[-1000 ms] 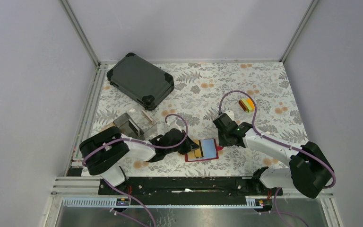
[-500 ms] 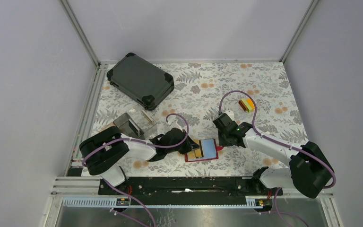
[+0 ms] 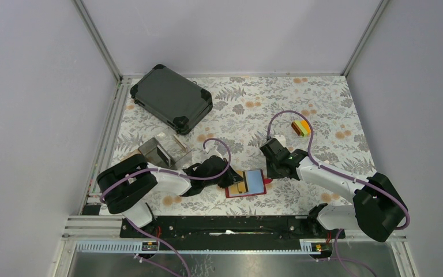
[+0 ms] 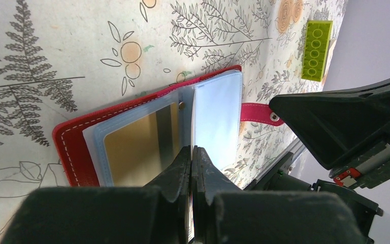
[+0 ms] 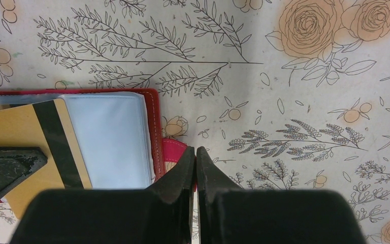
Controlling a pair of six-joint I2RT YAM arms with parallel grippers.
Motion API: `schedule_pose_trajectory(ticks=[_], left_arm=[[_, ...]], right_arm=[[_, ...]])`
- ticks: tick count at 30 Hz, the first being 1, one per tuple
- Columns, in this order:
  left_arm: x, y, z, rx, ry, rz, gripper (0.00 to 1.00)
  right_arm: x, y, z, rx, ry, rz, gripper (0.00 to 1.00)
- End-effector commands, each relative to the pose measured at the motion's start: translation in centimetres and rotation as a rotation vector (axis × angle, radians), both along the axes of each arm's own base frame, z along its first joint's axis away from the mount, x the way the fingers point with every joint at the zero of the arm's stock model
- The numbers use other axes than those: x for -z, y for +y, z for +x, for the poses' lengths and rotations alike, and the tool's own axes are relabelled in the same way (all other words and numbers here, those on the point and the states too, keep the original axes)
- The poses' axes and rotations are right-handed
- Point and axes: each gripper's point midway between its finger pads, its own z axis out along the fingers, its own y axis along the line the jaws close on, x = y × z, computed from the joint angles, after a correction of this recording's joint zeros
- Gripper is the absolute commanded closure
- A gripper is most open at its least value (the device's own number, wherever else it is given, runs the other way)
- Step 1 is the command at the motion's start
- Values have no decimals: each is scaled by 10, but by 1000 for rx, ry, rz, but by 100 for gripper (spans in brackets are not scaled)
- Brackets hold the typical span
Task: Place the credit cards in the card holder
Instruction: Insert the credit card into the card holder.
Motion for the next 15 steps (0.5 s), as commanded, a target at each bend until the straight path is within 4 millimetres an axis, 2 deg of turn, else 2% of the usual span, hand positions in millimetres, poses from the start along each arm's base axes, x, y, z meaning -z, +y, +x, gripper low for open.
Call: schedule_pose_trajectory(ticks=[1,15], left_arm=[[-9,-4,4,3,-33,2,100],[-8,-5,1,43,-37,28,100]], right_arm=[[-1,-4,4,27,-19,-13,100],[0,-4,4,27,-18,-15,100]])
